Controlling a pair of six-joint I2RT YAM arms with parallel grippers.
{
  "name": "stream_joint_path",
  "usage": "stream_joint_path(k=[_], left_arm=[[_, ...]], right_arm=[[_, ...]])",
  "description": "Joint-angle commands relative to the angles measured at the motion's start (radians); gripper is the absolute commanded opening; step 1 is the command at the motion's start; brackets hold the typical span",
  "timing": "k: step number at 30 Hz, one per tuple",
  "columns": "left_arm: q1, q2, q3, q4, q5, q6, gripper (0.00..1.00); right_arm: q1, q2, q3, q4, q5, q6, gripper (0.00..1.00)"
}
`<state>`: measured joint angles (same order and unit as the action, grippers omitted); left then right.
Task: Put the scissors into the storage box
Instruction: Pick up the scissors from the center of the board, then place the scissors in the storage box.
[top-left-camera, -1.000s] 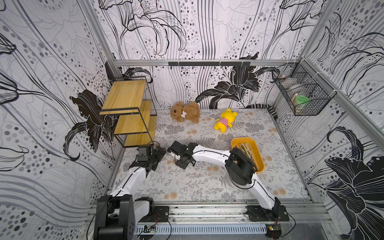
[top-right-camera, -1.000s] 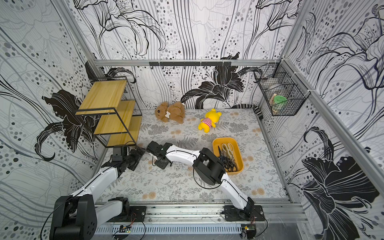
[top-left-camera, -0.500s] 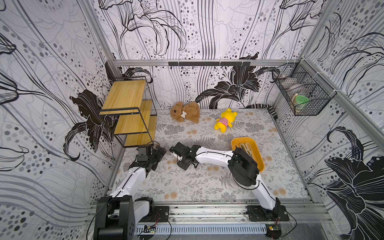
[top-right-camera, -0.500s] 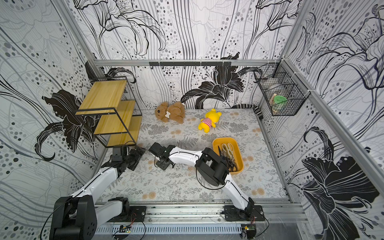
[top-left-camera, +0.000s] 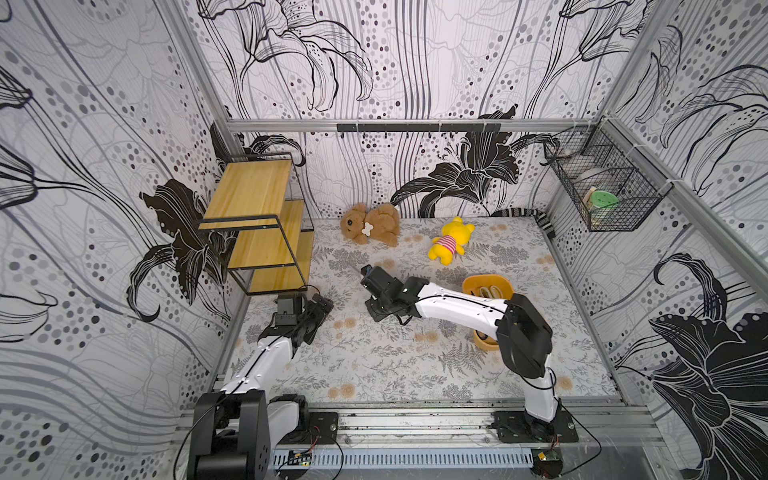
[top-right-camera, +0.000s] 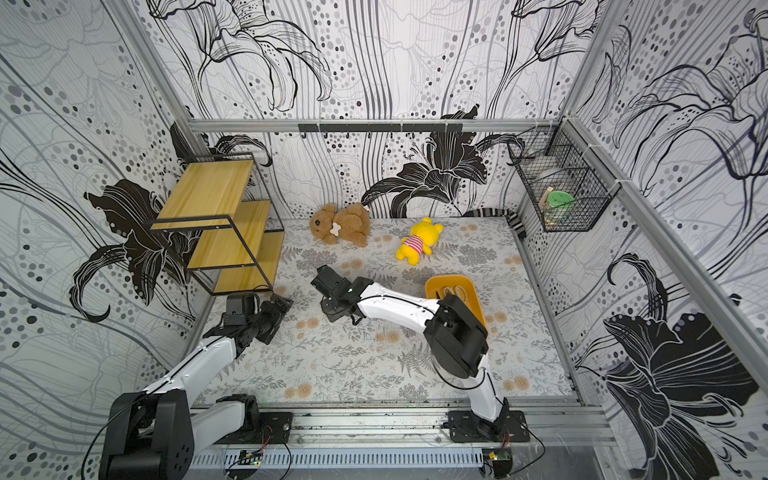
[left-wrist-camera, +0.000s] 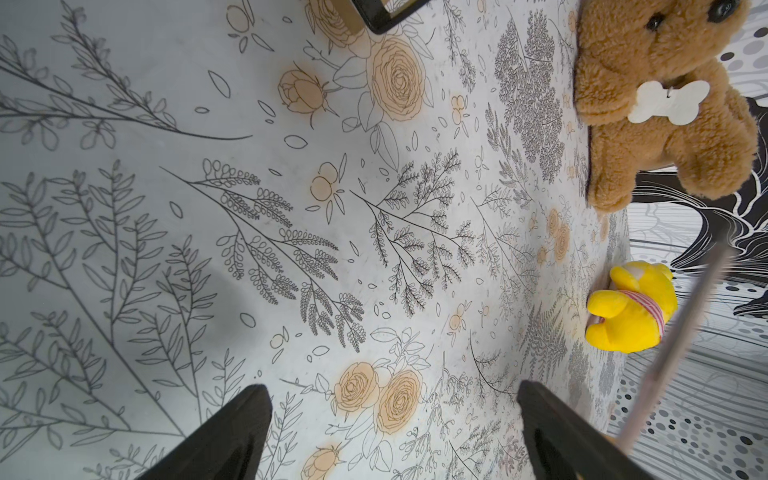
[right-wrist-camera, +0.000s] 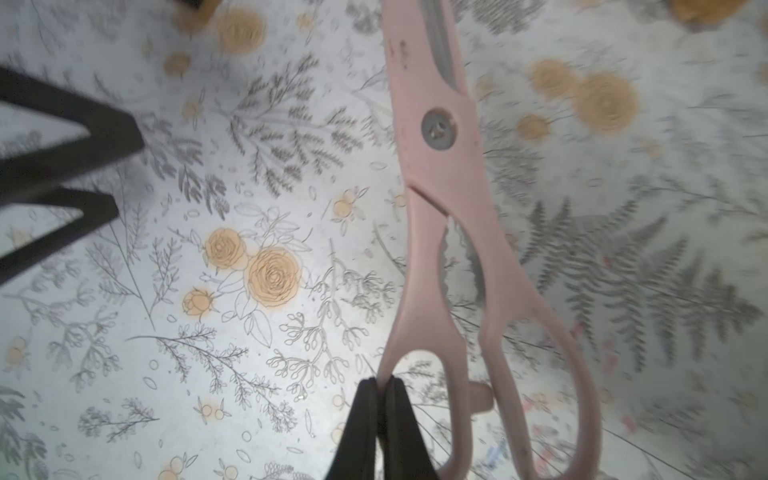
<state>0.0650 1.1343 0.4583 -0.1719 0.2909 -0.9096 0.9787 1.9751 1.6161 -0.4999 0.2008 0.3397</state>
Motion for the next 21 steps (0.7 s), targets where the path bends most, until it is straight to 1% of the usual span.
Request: stream_joint_path(k=[1,5,9,14,17,19,21], left_arm=[[0.006,0.019,-0.004,0.041,0.035,0.042,0.97],[0.006,0.044,0.005,0.052,0.073,0.055,0.97],[0.004,0.037,0.006,0.061,0.081,0.055,0.98],[0.002,0.048,0.017,0.058,0.081,0.060,0.98],[-0.001,0.064,0.024,0.063,0.082,0.050,0.98],[-0.008,0.073,0.030,0.072,0.085,0.039,0.98],[-0.020,0.076,0.041,0.074,0.083,0.027,0.98]], right_arm=[[-0.050,-0.115,-0.052,-0.021,0.091,0.076,0.00],[-0.124,-0.235,-0.142,-0.083,0.117,0.123,0.00],[-0.206,-0.368,-0.249,-0.177,0.137,0.167,0.00],[-0.307,-0.555,-0.421,-0.262,0.096,0.192,0.00],[-0.356,-0.645,-0.498,-0.307,0.062,0.192,0.00],[-0.385,-0.681,-0.545,-0.305,0.025,0.176,0.00],[-0.415,-0.686,-0.576,-0.294,-0.028,0.158,0.00]])
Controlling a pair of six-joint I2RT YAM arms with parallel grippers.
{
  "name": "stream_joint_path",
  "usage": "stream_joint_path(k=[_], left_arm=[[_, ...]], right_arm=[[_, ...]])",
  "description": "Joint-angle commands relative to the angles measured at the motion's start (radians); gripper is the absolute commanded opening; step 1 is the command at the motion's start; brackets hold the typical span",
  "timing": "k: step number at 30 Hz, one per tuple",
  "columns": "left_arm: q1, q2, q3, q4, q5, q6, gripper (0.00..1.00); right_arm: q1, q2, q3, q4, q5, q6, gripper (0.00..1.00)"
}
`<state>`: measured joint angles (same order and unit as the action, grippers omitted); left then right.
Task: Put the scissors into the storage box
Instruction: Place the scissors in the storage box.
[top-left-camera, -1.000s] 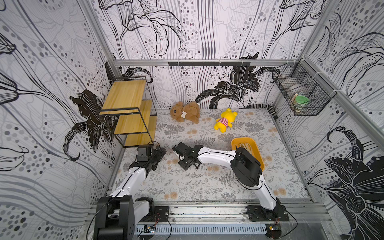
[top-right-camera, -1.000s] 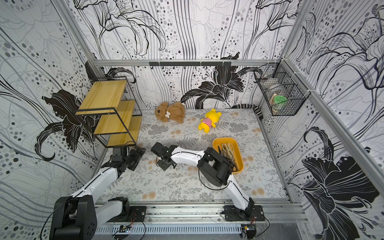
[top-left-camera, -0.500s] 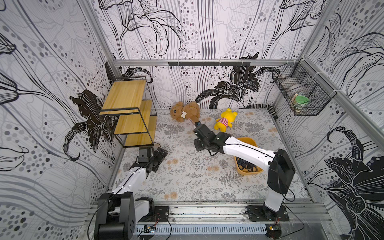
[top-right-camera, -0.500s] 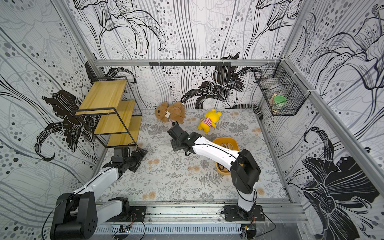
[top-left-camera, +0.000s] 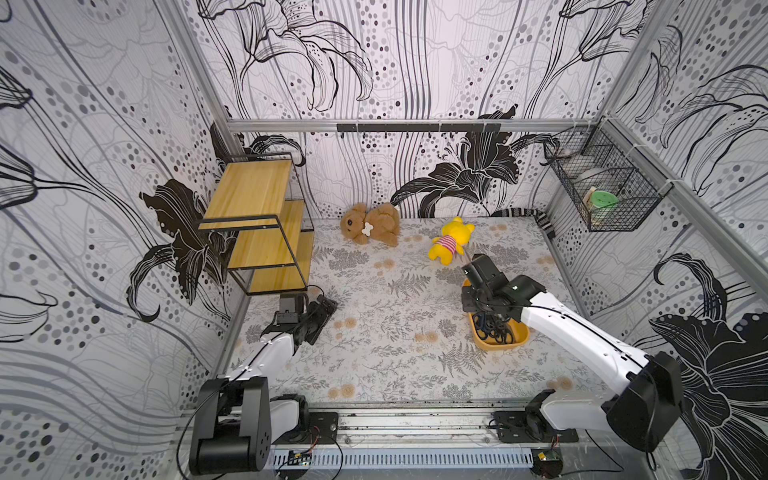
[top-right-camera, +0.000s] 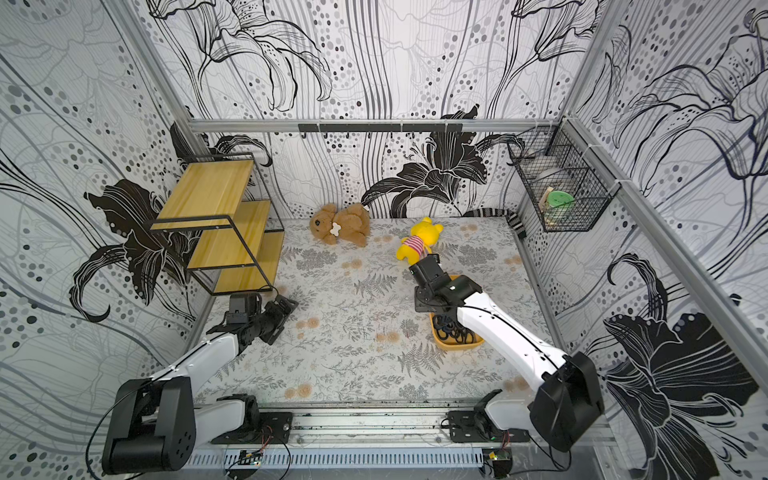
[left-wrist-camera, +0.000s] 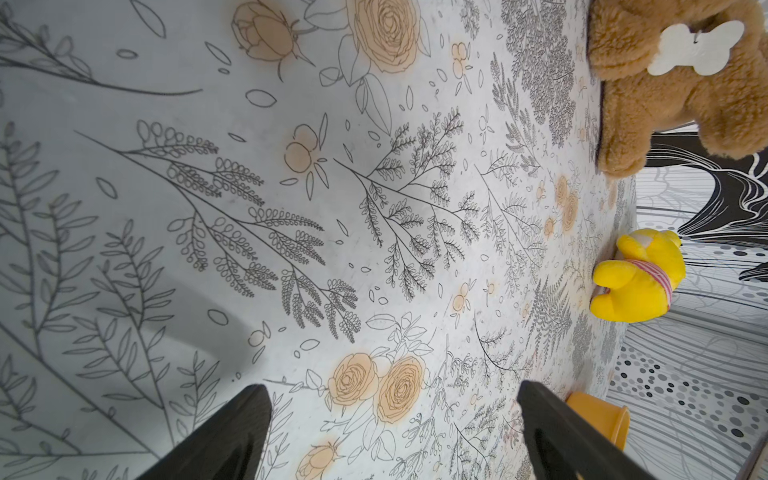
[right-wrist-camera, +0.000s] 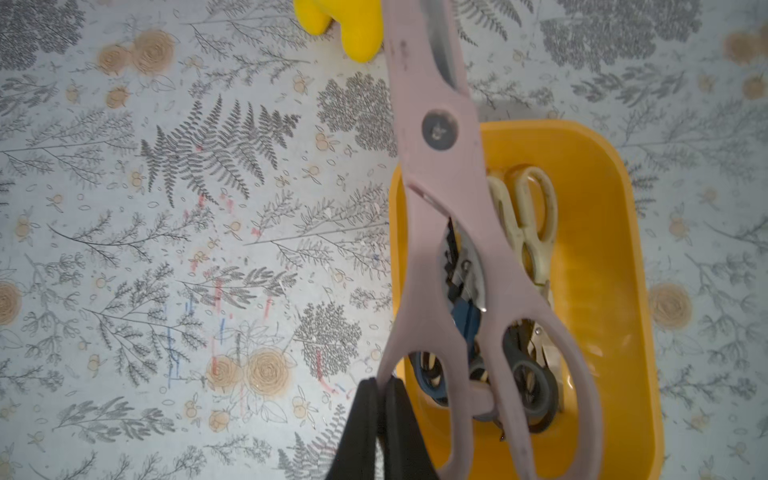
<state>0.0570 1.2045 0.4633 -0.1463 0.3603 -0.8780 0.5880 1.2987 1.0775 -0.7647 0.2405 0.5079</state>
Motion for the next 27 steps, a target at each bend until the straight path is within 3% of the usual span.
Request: stream_joint_path(k=[1,9,18,27], left_arm=[[-0.018,0.003,0.041,0.049,0.010,-0.011,0.98],[-0.054,-0.045,0.046,0.006,-0.038,-0.004,0.98],[-0.057,-0.055,0.030,0.008,-0.036,-0.010,0.98],[-0.060,-0.060,0.012,0.019,-0.043,-0.008,0.98]], right_arm=[[-0.029,-0.002,-0.043,-0.030,-0.080,-0.014,0.00],[-0.041,0.033,-0.090,-0.064,-0.029,0.023,0.00],[-0.112,-0.007,-0.232,0.026,-0.116,0.014,0.00],[-0.182,0.039,-0.253,0.101,-0.134,-0.047,0.00]])
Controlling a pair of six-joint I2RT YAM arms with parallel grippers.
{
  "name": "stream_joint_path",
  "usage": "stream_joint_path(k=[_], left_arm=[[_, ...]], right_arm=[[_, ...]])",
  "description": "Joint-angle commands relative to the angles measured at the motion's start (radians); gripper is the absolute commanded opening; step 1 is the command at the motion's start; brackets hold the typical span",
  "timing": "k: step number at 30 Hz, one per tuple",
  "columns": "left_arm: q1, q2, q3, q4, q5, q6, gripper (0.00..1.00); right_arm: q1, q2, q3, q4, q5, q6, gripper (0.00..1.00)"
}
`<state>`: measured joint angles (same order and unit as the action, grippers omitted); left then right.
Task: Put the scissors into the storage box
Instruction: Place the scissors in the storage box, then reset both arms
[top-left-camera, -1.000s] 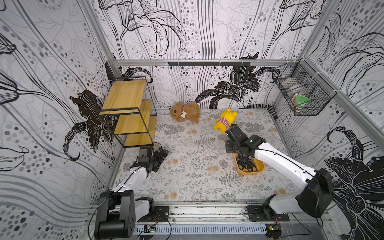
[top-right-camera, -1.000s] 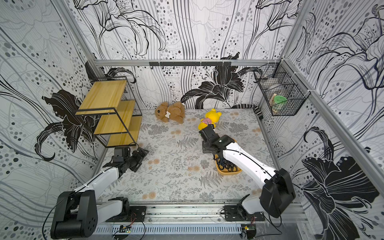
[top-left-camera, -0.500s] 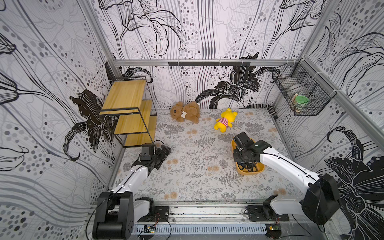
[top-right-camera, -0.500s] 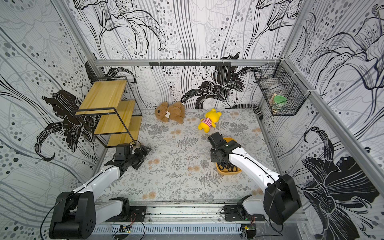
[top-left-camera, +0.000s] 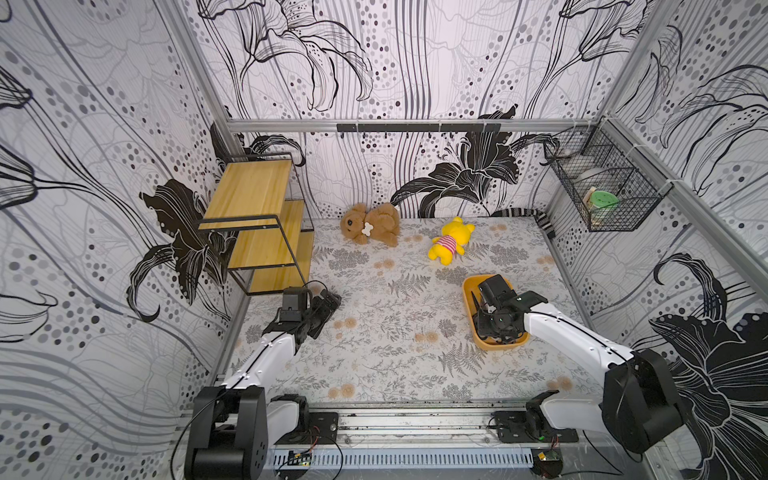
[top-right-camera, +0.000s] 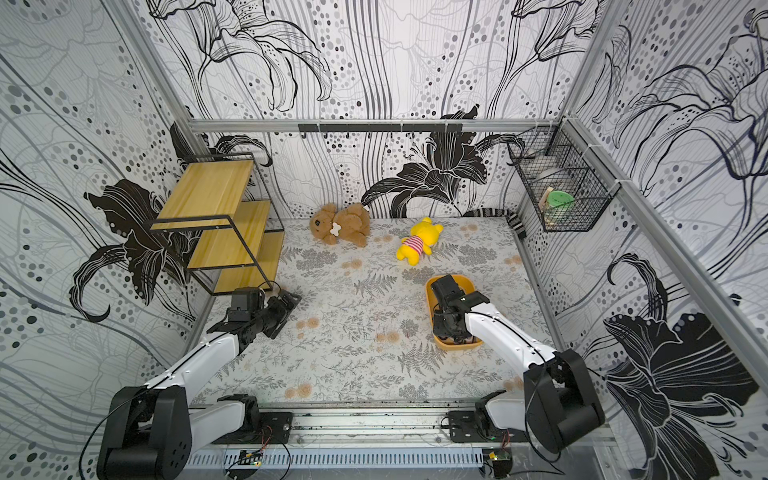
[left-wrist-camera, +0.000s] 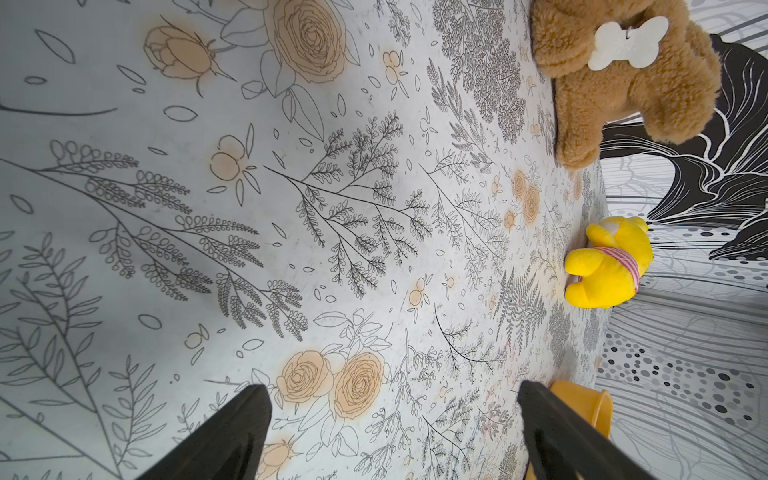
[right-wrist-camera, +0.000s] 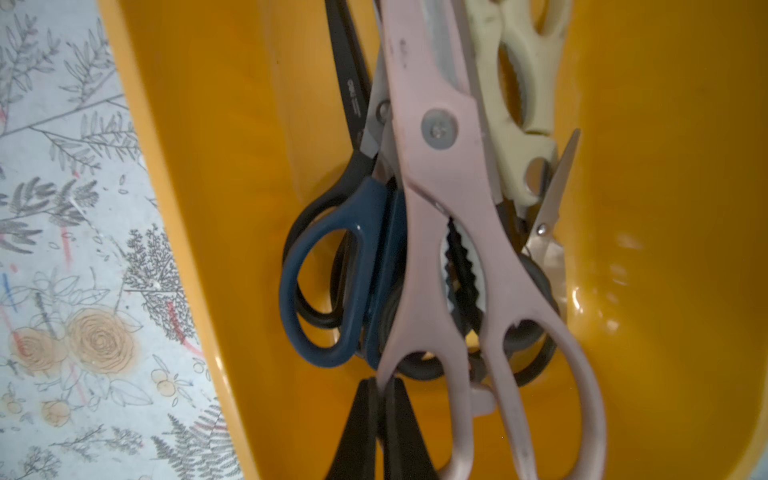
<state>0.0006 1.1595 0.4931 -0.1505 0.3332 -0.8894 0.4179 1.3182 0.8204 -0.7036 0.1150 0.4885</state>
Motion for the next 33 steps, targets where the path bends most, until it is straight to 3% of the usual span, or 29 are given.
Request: stream_joint_path(k=[1,5,12,15,23,27,33], left_arm=[[-0.004,-0.015,-0.018,0.019,-0.021,0.009,0.98],[-0.005,-0.015,-0.002,-0.010,-0.036,0.038,0.98],[-0.004,-0.026,0.039,-0.014,-0.102,0.074,0.98],[-0.004,-0.014,0.088,0.004,-0.146,0.146,0.98],[-0.004,0.016,0.169,0.163,-0.319,0.412,0.98],[-0.013,0.045,0.061,0.448,-0.399,0.555,0.98],[-0.023,0.123,-0.104,0.868,-0.461,0.758,0.98]], right_arm=[[-0.015,0.032,0.010,0.044,-0.001,-0.028,0.00],[-0.019,0.060,0.030,0.067,0.001,-0.031,0.09],[-0.021,0.055,0.092,0.079,0.082,-0.052,0.42],[-0.047,0.030,0.116,0.130,0.116,-0.076,0.49],[-0.104,0.045,0.041,0.449,0.251,-0.214,0.52],[-0.126,0.058,-0.138,0.790,0.284,-0.317,0.52],[-0.204,0.032,-0.215,0.986,0.214,-0.428,0.51]])
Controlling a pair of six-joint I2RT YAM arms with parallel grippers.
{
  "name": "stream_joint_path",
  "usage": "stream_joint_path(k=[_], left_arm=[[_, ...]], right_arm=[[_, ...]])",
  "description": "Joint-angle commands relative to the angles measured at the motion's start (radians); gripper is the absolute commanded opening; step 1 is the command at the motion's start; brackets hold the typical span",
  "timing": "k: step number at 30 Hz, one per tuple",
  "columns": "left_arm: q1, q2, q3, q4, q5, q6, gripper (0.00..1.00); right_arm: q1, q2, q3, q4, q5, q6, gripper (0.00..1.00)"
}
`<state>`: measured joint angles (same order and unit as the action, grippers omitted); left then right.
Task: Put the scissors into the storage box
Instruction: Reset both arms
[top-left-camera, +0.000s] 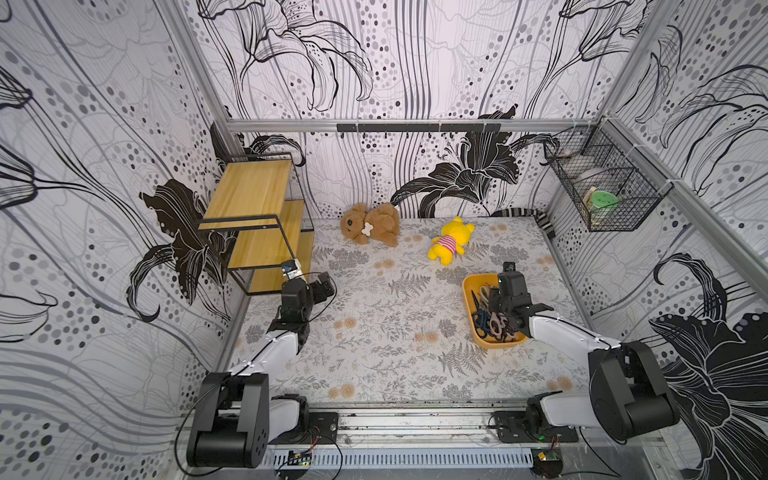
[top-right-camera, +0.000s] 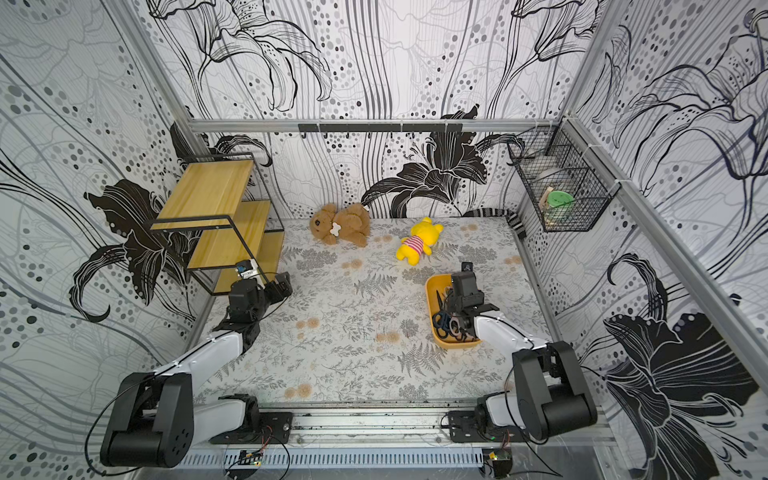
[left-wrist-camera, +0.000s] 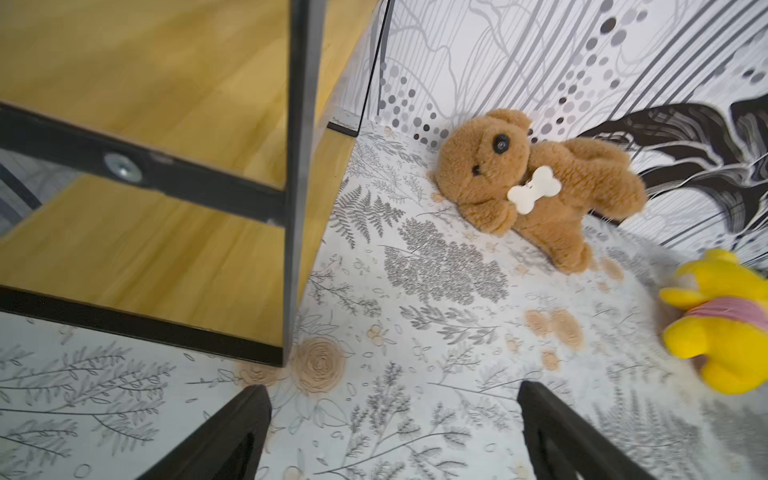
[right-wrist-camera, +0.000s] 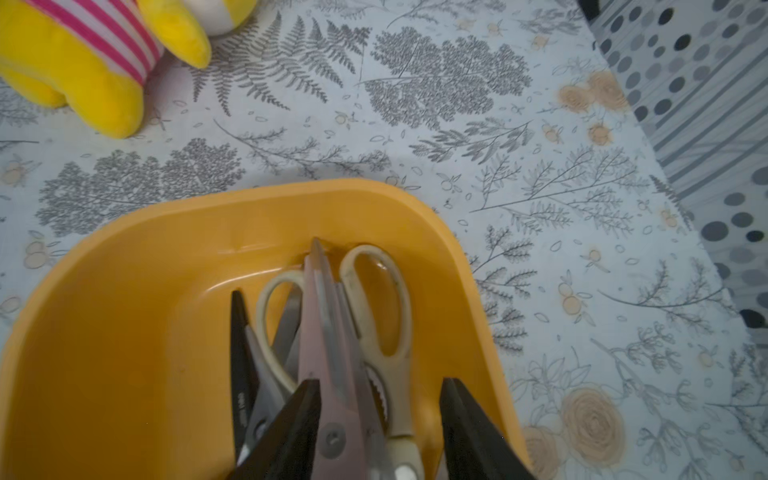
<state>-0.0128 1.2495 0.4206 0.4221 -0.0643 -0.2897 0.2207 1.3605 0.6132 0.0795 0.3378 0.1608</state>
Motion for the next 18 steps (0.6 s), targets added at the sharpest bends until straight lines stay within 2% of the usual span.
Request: stream_joint_path(k=[1,4,6,8,9,11,12,14,15,16,18], left_arm=[[-0.010,0.057,-0.034,0.326,-0.062,0.185,0.98],[-0.012,0.126,-0.025,0.367,-0.053,0.199,0.98],[-0.018,0.175,-0.046,0.462,-0.029,0.201,0.98],[-0.035,0.210,-0.065,0.536,-0.048,0.213,0.98],[-0.044,0.200,-0.065,0.513,-0.061,0.212,0.98],[-0.062,0.189,-0.132,0.631,-0.077,0.225,0.98],[-0.068,0.182,-0.166,0.684,-0.081,0.221,0.98],[-0.076,0.225,-0.221,0.824,-0.104,0.222,0.98],[-0.076,0.233,-0.217,0.835,-0.132,0.216,0.98],[-0.075,0.216,-0.205,0.774,-0.134,0.201,0.98],[-0.075,0.230,-0.214,0.819,-0.136,0.212,0.98]], right_arm=[[-0.006,-0.005,-0.028,0.250,0.000,-0.130,0.51],[-0.009,0.016,-0.135,0.455,-0.005,-0.186,0.51],[-0.013,0.046,-0.226,0.667,-0.038,-0.216,0.50],[-0.016,0.052,-0.226,0.687,-0.073,-0.250,0.51],[-0.016,0.066,-0.220,0.694,-0.064,-0.276,0.50],[-0.016,0.079,-0.242,0.781,-0.053,-0.336,0.50],[-0.017,0.090,-0.275,0.882,-0.050,-0.356,0.51],[-0.046,0.102,-0.280,0.890,-0.062,-0.331,0.51],[-0.047,0.101,-0.285,0.897,-0.068,-0.333,0.51],[-0.049,0.096,-0.291,0.903,-0.075,-0.333,0.51],[-0.067,0.085,-0.314,0.929,-0.113,-0.323,0.51]])
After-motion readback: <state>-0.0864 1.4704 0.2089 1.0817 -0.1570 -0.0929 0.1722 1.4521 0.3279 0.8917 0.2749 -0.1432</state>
